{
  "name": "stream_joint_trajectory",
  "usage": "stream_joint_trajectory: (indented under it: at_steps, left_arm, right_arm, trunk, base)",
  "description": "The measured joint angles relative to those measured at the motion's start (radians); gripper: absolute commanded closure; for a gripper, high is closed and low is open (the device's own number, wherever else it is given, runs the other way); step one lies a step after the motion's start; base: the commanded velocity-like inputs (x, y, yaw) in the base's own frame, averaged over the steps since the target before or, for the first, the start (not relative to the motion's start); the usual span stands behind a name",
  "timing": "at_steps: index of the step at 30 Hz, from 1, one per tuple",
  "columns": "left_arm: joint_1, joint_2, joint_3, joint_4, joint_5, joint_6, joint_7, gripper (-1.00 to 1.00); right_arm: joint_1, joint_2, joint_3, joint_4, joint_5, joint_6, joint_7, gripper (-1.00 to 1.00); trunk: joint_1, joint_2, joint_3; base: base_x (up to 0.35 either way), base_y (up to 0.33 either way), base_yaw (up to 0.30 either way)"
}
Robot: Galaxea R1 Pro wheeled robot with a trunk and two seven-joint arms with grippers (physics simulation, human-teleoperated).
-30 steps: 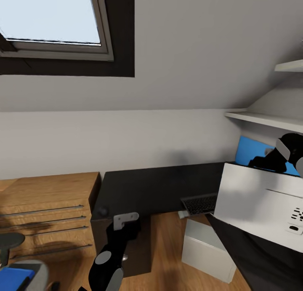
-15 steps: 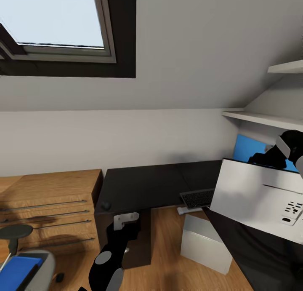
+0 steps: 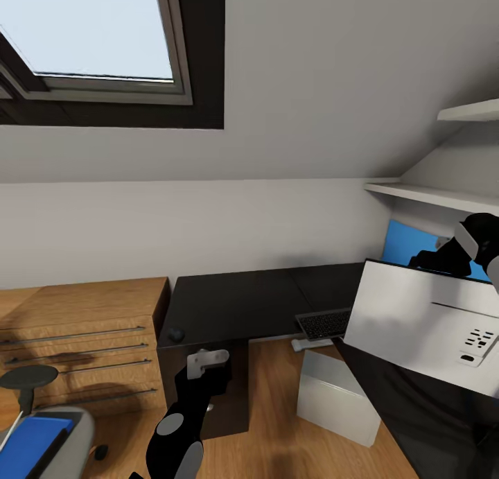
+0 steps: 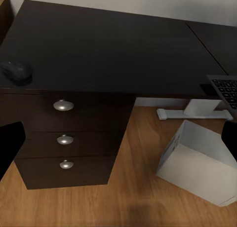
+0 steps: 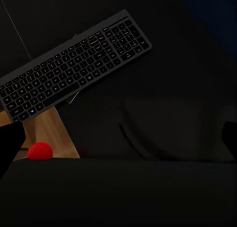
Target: In the bedroom, organize the workspace by keeping the computer under the desk, ensuring the monitor is on the desk, placing the keyboard on the desk next to the monitor, placing the mouse on the desk next to the keyboard, moving the folder from the swivel chair onto the desk next to the mouse, stacking the notebook on top of the folder with the pen on top of the notebook, and positioning the swivel chair next to the desk.
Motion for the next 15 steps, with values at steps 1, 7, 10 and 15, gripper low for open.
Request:
stream_joint_trajectory:
  at_steps: [1, 7, 10, 15]
  left_arm:
    - [0.000, 0.000, 0.000, 0.000, 0.000, 0.000, 0.000, -1.00]
    - [0.000, 0.000, 0.000, 0.000, 0.000, 0.000, 0.000, -1.00]
    - [0.000, 0.000, 0.000, 0.000, 0.000, 0.000, 0.000, -1.00]
    - [0.000, 0.000, 0.000, 0.000, 0.000, 0.000, 0.000, -1.00]
  right_arm:
    - [0.000, 0.000, 0.000, 0.000, 0.000, 0.000, 0.000, -1.00]
    - [0.000, 0.000, 0.009, 0.016, 0.015, -0.001, -0.001, -1.00]
    - [0.000, 0.000, 0.009, 0.030, 0.014, -0.001, -0.002, -1.00]
    - [0.000, 0.000, 0.009, 0.038, 0.015, -0.001, -0.001, -1.00]
  trunk:
    - [0.000, 0.000, 0.000]
    - [0.000, 0.000, -0.002]
    - [0.000, 0.000, -0.004]
    - [0.000, 0.000, -0.006]
  base:
    - [0.000, 0.000, 0.020]
    - [0.000, 0.000, 0.153]
    - [0.000, 0.000, 0.189]
    - [0.000, 0.000, 0.053]
